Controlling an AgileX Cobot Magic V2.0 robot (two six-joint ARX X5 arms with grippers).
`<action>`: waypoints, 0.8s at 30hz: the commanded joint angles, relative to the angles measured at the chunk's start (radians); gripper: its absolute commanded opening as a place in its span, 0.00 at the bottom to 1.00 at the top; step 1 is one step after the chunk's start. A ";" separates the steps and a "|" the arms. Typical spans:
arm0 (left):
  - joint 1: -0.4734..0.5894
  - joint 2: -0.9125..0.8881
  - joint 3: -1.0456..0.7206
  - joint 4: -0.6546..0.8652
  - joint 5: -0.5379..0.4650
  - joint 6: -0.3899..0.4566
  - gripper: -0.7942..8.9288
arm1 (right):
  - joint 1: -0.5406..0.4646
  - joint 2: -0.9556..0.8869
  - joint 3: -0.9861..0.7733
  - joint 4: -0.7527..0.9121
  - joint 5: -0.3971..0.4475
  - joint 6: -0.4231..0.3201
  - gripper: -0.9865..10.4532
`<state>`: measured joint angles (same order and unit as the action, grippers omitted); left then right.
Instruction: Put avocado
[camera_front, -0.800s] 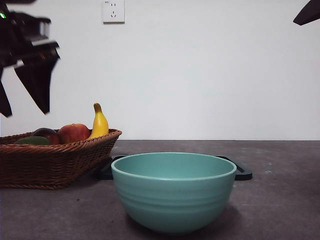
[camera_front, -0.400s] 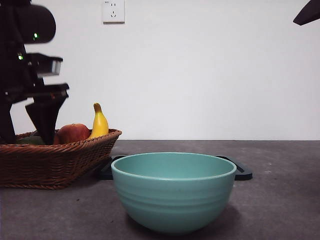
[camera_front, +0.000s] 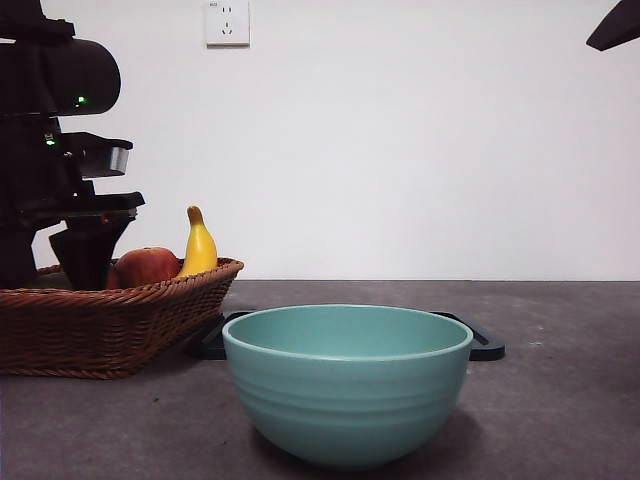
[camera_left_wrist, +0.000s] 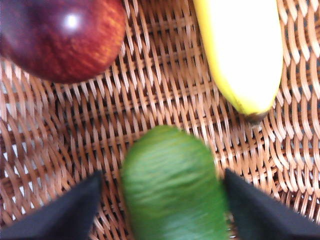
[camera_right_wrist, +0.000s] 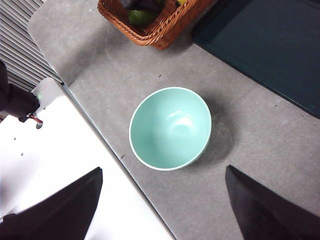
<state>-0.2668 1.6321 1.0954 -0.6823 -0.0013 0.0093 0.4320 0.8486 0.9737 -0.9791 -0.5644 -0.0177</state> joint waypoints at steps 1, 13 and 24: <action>-0.005 0.020 0.023 -0.010 -0.003 0.002 0.32 | 0.007 0.007 0.021 0.010 0.000 0.010 0.43; -0.019 -0.039 0.090 -0.090 0.009 -0.002 0.26 | 0.007 0.007 0.021 0.014 0.016 0.010 0.43; -0.136 -0.304 0.175 -0.153 0.221 -0.029 0.26 | 0.007 0.007 0.021 0.014 0.016 0.010 0.43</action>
<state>-0.3878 1.3228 1.2579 -0.8383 0.1925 -0.0055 0.4320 0.8486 0.9737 -0.9752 -0.5491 -0.0181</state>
